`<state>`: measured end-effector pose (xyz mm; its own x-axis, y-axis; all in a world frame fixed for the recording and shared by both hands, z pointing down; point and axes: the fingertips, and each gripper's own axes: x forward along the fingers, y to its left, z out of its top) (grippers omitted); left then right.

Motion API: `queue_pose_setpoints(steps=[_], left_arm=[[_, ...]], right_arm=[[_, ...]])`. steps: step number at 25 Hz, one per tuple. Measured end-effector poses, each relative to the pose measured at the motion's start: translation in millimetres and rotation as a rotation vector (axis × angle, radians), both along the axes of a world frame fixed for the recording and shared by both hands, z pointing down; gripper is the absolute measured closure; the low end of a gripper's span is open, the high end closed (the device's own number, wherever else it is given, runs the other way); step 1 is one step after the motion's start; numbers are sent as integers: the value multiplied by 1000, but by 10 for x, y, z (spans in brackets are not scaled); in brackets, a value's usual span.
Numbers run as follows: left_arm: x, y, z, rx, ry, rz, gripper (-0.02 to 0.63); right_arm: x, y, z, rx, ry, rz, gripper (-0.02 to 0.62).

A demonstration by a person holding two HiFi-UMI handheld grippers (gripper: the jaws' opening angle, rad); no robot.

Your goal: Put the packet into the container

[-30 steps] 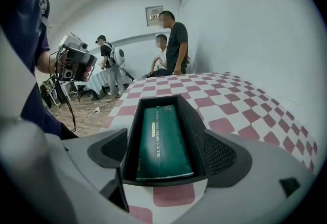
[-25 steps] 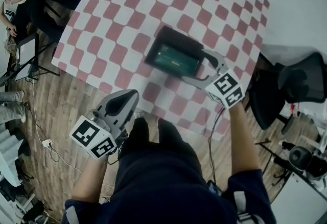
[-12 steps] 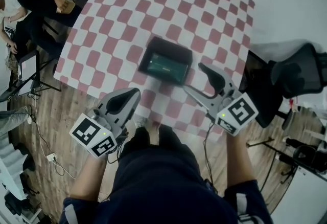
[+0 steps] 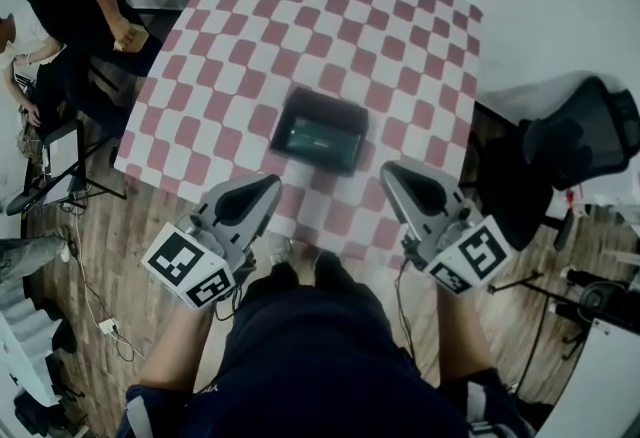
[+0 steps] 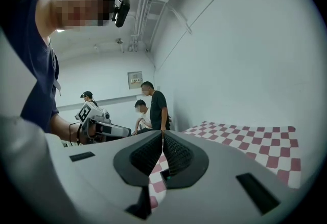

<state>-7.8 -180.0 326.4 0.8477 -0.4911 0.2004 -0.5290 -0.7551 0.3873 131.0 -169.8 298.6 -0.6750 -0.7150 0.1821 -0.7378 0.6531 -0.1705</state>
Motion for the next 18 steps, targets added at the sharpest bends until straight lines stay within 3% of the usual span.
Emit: queue_pose_setpoints(steps=[18], left_arm=[[84,323,-91,19,5,50,580]], right_arm=[[6,436,54,-53,-106,62,579]])
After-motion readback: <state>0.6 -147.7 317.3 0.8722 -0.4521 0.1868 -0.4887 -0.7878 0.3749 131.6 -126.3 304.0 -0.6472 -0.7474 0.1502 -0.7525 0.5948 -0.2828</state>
